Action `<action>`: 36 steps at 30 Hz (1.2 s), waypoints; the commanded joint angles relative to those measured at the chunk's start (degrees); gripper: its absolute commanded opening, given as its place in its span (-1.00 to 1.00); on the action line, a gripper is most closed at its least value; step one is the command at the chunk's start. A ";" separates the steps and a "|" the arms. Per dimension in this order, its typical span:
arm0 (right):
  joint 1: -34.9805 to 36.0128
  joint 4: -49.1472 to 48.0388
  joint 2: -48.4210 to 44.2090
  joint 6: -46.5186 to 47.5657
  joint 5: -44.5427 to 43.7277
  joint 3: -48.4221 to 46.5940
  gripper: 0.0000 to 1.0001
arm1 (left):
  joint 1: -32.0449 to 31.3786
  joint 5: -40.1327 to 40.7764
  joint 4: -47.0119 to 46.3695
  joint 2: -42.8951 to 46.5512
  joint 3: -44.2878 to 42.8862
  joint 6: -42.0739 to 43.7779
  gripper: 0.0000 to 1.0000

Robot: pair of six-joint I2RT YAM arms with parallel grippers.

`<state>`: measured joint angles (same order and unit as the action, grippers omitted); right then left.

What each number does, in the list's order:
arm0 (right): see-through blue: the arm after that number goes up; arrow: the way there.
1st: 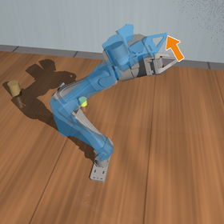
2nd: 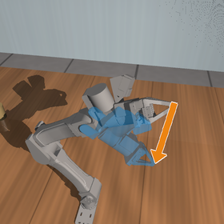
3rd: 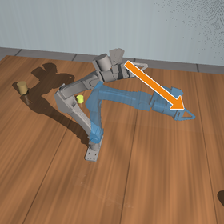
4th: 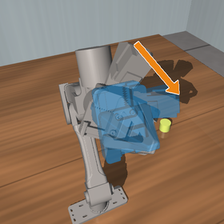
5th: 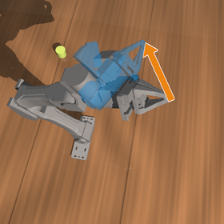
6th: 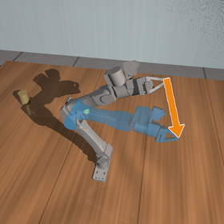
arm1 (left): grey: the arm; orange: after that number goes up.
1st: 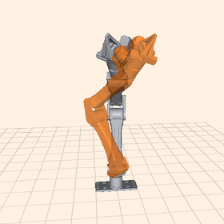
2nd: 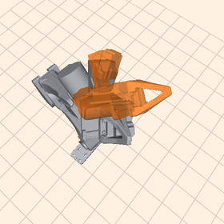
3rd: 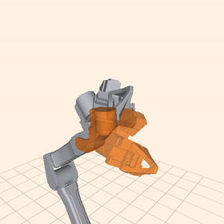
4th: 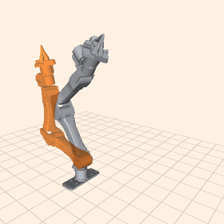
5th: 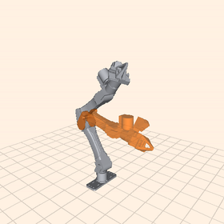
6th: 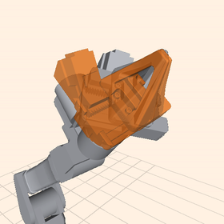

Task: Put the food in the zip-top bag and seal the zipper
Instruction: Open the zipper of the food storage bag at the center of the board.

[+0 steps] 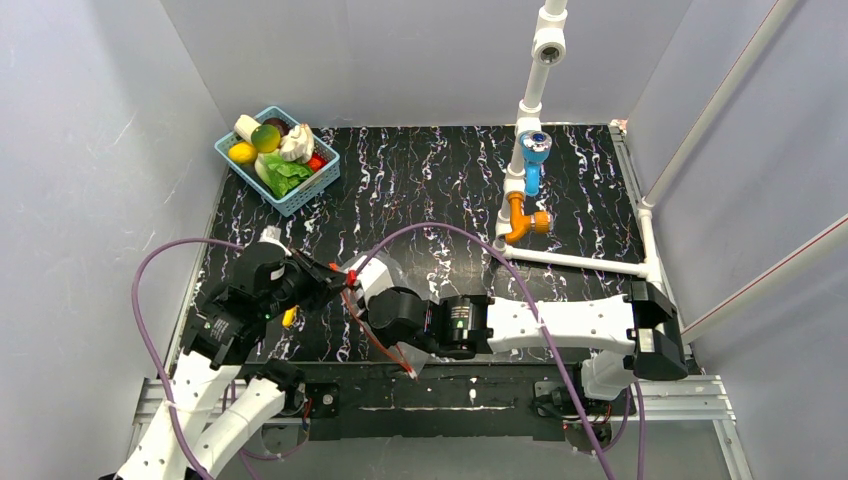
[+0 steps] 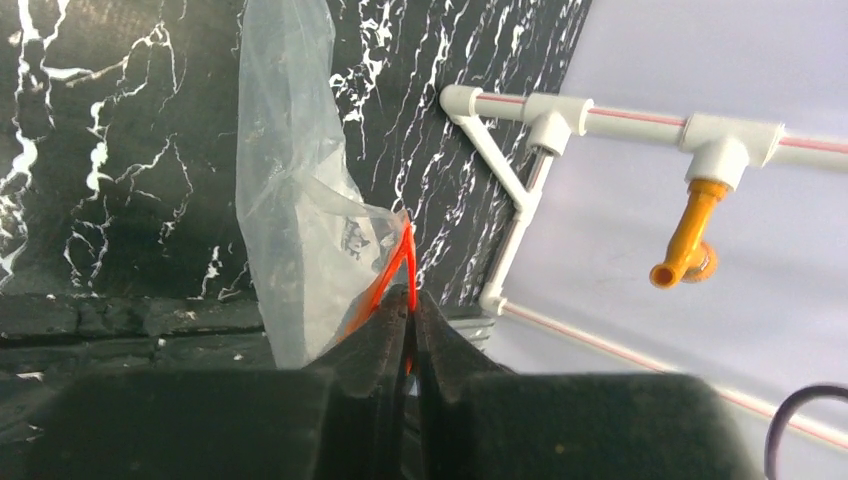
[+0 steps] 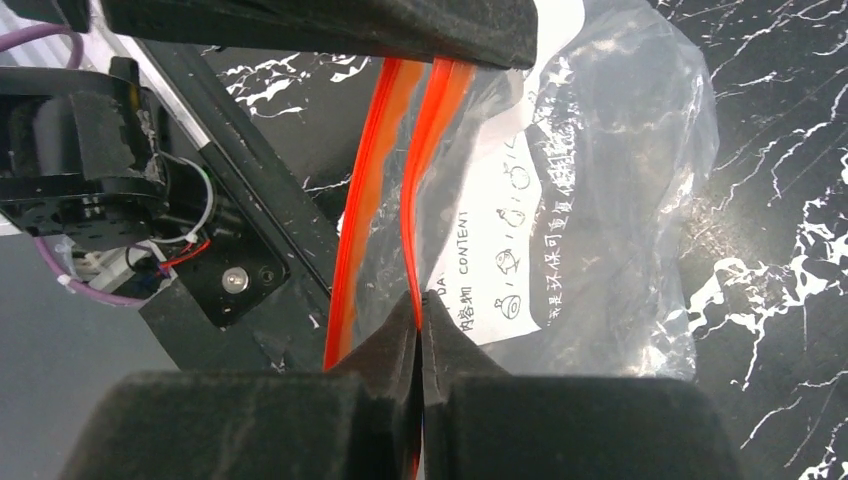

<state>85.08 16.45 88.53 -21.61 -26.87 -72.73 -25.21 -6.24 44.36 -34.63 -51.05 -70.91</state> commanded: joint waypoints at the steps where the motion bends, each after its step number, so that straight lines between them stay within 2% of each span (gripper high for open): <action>1: 0.29 -2.31 -2.57 -2.07 -5.21 0.81 -0.97 | 0.19 -4.28 -3.21 0.59 0.45 3.04 -0.44; 3: 0.14 -2.45 -3.23 -3.11 -6.80 1.57 -0.97 | 0.20 -3.42 -3.31 2.55 1.14 3.93 0.27; 5: -0.41 -1.77 -3.60 -3.92 -6.80 1.73 -0.97 | 0.16 -2.37 -2.20 4.78 1.12 5.05 0.78; 6: -0.74 -1.33 -3.77 -4.22 -6.81 1.72 -0.97 | 0.16 -1.96 -1.57 5.87 0.86 6.14 0.94; 11: -3.54 -0.45 -4.79 -6.73 -5.09 2.72 -0.97 | 0.14 -0.48 3.36 7.97 -1.56 11.56 0.97; 17: -6.15 1.39 -5.90 -8.35 -3.53 2.23 -0.97 | 0.16 -3.44 8.17 4.45 -4.48 17.45 0.97; 22: -6.94 0.25 -5.54 -8.56 -0.54 1.22 -0.97 | -0.03 -12.57 -0.33 0.85 2.45 15.56 0.80; 28: -6.94 0.29 -4.21 -9.47 1.32 0.20 -0.97 | -0.67 -9.95 -4.63 2.19 6.50 13.51 0.69; 32: -6.94 -1.05 -4.21 -9.31 2.27 0.49 -0.97 | -1.36 -10.61 -6.29 -0.37 7.73 12.63 0.63; 36: -6.90 -0.49 -4.00 -9.69 1.80 0.09 -0.97 | -4.40 -10.11 -10.20 -1.68 9.70 10.60 0.42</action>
<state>78.13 17.85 84.44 -30.28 -24.93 -70.37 -27.09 -15.57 38.41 -35.07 -43.64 -58.37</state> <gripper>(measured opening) 0.030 0.743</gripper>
